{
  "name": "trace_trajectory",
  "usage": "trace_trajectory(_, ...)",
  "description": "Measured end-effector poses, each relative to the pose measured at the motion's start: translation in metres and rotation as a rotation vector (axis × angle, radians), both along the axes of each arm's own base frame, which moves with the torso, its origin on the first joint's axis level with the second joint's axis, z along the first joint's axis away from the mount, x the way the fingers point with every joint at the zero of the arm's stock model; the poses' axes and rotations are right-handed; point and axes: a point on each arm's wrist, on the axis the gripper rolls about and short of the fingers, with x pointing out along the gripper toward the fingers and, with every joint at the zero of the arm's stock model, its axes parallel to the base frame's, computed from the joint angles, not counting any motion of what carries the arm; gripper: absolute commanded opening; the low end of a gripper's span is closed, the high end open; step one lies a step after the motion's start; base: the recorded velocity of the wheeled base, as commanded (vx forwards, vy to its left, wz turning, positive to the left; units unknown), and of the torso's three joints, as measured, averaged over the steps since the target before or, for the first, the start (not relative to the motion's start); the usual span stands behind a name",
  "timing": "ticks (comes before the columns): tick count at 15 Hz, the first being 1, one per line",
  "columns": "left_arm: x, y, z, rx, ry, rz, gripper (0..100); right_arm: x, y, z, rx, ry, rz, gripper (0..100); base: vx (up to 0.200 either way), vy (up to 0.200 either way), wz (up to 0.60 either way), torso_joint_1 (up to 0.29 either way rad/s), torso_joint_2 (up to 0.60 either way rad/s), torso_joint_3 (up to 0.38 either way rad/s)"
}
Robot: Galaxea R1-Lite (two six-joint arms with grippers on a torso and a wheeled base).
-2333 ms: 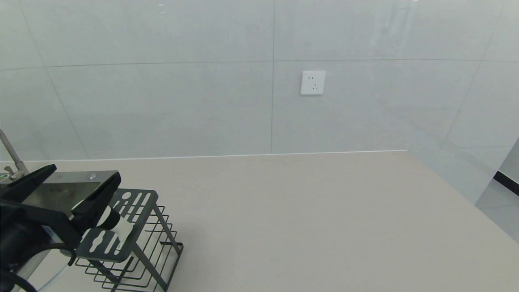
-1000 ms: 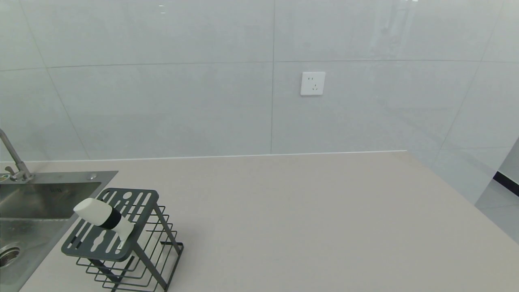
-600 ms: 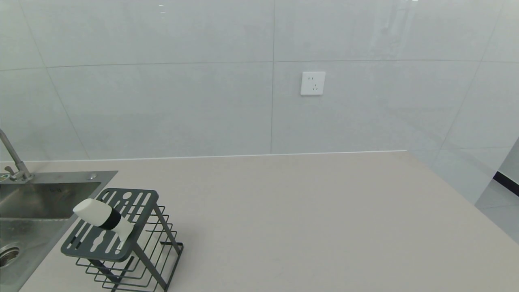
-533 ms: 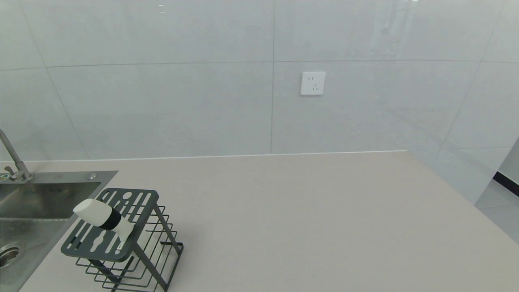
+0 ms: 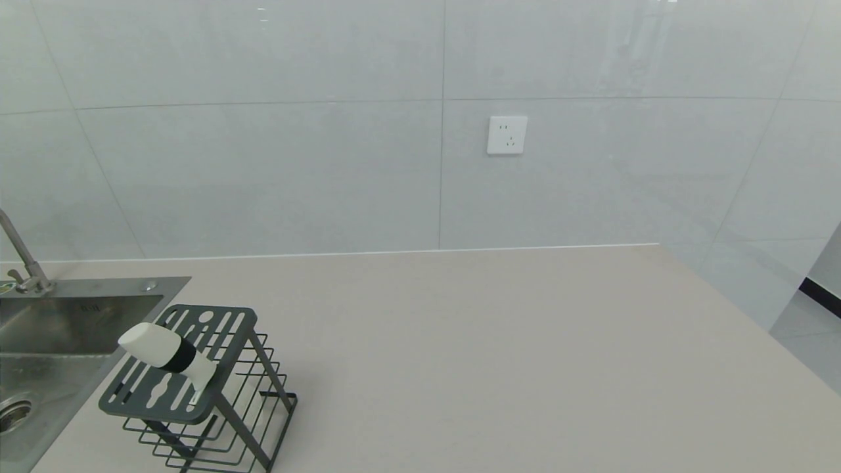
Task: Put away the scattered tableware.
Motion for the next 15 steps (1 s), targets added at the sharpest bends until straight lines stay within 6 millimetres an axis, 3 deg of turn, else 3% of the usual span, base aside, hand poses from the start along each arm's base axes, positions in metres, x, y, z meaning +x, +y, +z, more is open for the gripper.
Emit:
trace_trajectory(2, 0.0, -0.0001, -0.0001, 0.006, 0.0, -0.005, 100, -0.0019, 0.003, -0.0005, -0.038, -0.02, 0.136, 100, 0.0, 0.0, 0.0, 0.0, 0.0, 0.0)
trace_trajectory(3, 0.0, -0.0001, -0.0001, 0.003, 0.0, -0.005, 100, -0.0019, 0.0024, -0.001, -0.032, -0.017, 0.105, 100, 0.0, 0.0, 0.0, 0.0, 0.0, 0.0)
trace_trajectory(6, 0.0, -0.0001, -0.0002, -0.003, 0.001, -0.005, 100, -0.0006, -0.0057, -0.005, 0.122, 0.039, -0.258, 100, 0.0, 0.0, 0.0, 0.0, 0.0, 0.0)
trace_trajectory(15, 0.0, -0.0001, -0.0003, -0.006, 0.002, -0.005, 100, -0.0007, -0.0056, -0.007, 0.15, 0.061, -0.25, 100, 0.0, 0.0, 0.0, 0.0, 0.0, 0.0)
